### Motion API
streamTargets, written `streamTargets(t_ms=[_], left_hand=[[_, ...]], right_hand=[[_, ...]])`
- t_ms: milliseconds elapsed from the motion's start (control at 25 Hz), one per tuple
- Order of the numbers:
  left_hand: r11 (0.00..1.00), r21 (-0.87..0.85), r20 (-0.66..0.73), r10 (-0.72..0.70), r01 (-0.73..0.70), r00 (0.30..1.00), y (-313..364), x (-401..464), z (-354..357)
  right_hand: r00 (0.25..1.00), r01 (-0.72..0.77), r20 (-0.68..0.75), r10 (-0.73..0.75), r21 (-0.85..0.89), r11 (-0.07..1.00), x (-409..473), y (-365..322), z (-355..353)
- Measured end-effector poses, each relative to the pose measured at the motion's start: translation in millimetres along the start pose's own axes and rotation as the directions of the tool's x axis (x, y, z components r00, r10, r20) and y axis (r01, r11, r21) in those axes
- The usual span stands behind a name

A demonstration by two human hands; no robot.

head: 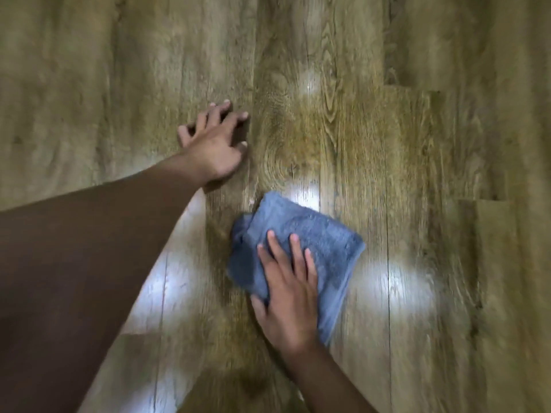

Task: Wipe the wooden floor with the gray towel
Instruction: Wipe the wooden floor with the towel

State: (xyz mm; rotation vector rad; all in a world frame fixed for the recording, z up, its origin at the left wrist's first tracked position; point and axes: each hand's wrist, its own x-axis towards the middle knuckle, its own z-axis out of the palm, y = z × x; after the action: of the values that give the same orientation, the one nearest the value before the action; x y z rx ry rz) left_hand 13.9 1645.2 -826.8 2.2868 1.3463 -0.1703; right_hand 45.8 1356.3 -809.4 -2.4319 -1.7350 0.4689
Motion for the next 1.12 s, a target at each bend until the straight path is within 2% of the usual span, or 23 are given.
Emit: streamTargets(t_ms=[40,80,160,200,320,440,720,840,1120], left_hand=[[0.998,0.055,0.05,-0.036,0.033,0.998,-17.8,1.6,-12.3],[0.986,0.082,0.093,-0.151,0.143,0.984,-37.1,1.2,-25.2],[0.892,0.009,0.185,-0.446,0.452,0.876,-73.8,-6.9,-45.6],[0.852,-0.018,0.238,-0.504,0.523,0.83,-89.2,-11.8,-47.5],[0.874,-0.037,0.308,-0.451,0.484,0.838,-105.7,-13.3,-43.9],[0.882,-0.039,0.306,-0.437,0.469,0.846,-102.0,-15.0,-43.9],[0.888,-0.033,0.292,-0.43,0.459,0.854,-96.8,-18.4,-46.9],[0.885,-0.025,0.302,-0.436,0.464,0.848,-96.3,-18.5,-46.1],[0.884,-0.037,0.269,-0.441,0.467,0.856,-100.4,-18.1,-40.0]], right_hand=[[1.0,0.018,0.012,-0.018,-0.017,1.0,-5.9,-1.1,2.0],[0.999,0.03,0.018,-0.03,-0.038,0.999,-6.3,1.7,3.5],[0.998,0.065,0.019,-0.064,-0.067,0.996,-1.1,10.6,4.4],[0.996,0.088,0.022,-0.087,-0.071,0.994,1.5,14.1,4.4],[0.993,0.121,0.0,-0.121,-0.062,0.991,12.9,18.3,8.9],[0.992,0.123,-0.028,-0.125,-0.041,0.992,46.3,17.4,1.6],[0.995,0.005,-0.104,-0.001,0.032,0.999,228.4,0.8,-26.0],[0.992,-0.001,-0.129,0.005,0.034,0.999,282.4,0.9,-35.3],[0.988,0.018,-0.154,-0.008,0.063,0.998,275.2,-1.5,-34.2]])
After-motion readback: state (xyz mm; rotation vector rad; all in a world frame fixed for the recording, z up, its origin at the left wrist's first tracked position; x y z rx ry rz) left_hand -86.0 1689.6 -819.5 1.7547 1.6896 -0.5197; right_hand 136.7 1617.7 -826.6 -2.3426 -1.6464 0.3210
